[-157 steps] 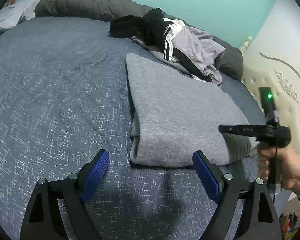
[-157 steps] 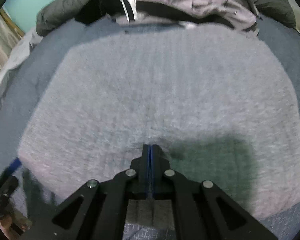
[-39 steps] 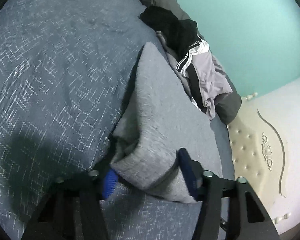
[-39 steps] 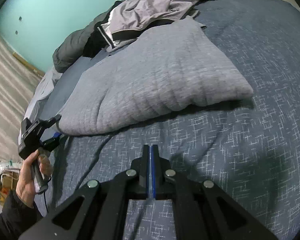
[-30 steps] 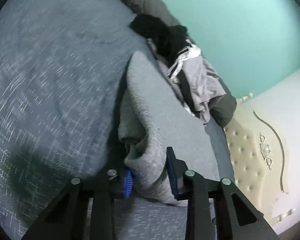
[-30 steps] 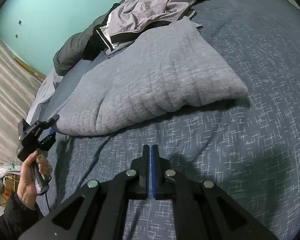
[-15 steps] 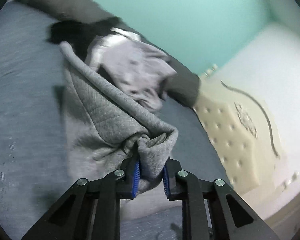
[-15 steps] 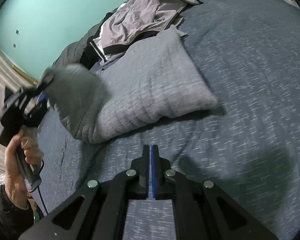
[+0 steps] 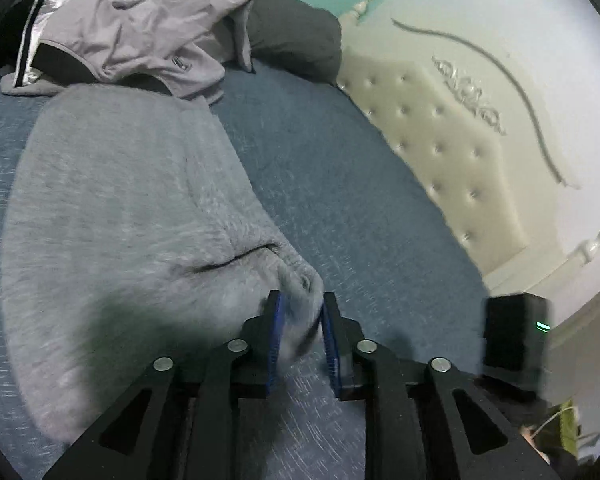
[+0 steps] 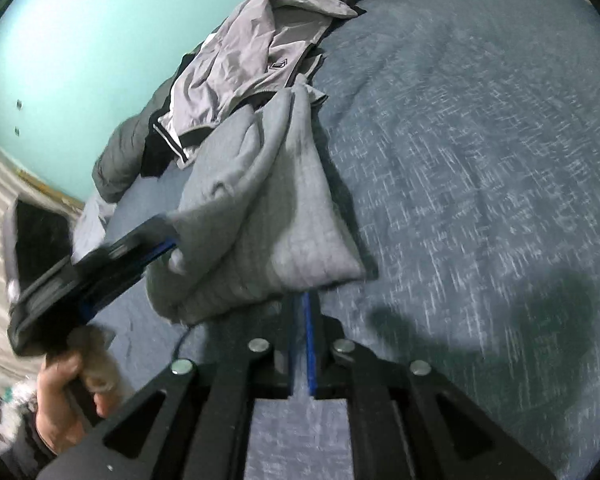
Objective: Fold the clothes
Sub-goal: 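Lift the sweatshirt end with the left tool and fold it over, then open the left tool and release the folded end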
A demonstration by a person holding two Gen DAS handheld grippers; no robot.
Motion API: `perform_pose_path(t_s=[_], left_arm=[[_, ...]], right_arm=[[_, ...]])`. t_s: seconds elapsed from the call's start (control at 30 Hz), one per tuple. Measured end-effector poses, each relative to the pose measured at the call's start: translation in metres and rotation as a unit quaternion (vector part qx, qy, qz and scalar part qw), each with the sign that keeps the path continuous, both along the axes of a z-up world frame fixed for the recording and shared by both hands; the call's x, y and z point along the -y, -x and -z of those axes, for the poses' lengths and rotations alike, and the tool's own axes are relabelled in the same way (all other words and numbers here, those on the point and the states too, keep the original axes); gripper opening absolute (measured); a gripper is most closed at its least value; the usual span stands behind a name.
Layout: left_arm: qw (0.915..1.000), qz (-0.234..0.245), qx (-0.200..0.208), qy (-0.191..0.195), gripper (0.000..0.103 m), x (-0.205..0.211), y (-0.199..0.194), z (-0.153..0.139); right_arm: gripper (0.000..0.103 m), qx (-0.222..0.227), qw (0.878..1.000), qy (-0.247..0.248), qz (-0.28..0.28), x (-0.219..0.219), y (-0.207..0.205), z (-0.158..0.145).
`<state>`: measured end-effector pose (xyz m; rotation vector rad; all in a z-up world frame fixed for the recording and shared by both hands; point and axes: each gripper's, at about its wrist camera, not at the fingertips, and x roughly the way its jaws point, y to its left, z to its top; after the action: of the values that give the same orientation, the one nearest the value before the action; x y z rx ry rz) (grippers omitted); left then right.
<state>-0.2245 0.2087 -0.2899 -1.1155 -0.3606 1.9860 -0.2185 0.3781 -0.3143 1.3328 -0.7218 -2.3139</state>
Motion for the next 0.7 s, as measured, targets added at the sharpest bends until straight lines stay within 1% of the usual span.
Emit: perform_pose_path(t_s=[0.03,0.07,0.13,0.2,0.23,0.27,0.33,0.4,0.47,0.57,0.67,0.7], left_arm=[[1.0000,-0.005,-0.007,-0.001,0.038,0.009,-0.001,-0.007],[0.9999,-0.011,-0.010,-0.003,0.044,0.018,0.000,-0.013],[0.9996,-0.026,-0.011,-0.002,0.044,0.037,0.006,-0.020],[0.9956,-0.089,-0.018,0.022,0.044,0.053,0.008,-0.021],[0.9946,-0.098,-0.017,0.032,0.044,0.062,0.009,-0.017],[0.9937,-0.105,-0.010,0.037,0.044,0.071,0.010,-0.012],[0.9924,-0.115,0.003,0.043,0.044,0.084,0.011,-0.003],[0.9922,-0.116,0.011,0.045,0.044,0.091,0.007,0.005],[0.9923,-0.112,0.018,0.049,0.044,0.093,0.005,0.013],[0.9924,-0.108,0.024,0.055,0.044,0.090,0.002,0.023],[0.9922,-0.110,0.028,0.051,0.044,0.088,-0.001,0.028],[0.9922,-0.110,0.029,0.050,0.044,0.088,-0.001,0.029]], right_arm=[[0.017,0.003,1.000,0.010,0.004,0.000,0.005,0.000],[0.027,0.004,1.000,0.021,0.008,0.000,0.010,-0.002],[0.035,0.005,0.999,0.042,0.014,0.001,0.019,-0.006],[0.038,0.009,0.998,0.058,0.018,0.002,0.029,-0.009],[0.042,0.013,0.998,0.065,0.024,0.003,0.034,-0.010],[0.047,0.014,0.997,0.072,0.028,0.002,0.037,-0.012],[0.052,0.016,0.995,0.097,0.034,0.002,0.043,-0.015],[0.053,0.015,0.995,0.097,0.025,0.009,0.049,-0.020],[0.054,0.018,0.996,0.083,0.010,0.019,0.055,-0.023],[0.054,0.035,0.996,0.082,-0.021,0.035,0.061,-0.018],[0.054,0.056,0.996,0.071,-0.027,0.044,0.065,-0.007],[0.052,0.058,0.996,0.066,-0.031,0.047,0.065,-0.004]])
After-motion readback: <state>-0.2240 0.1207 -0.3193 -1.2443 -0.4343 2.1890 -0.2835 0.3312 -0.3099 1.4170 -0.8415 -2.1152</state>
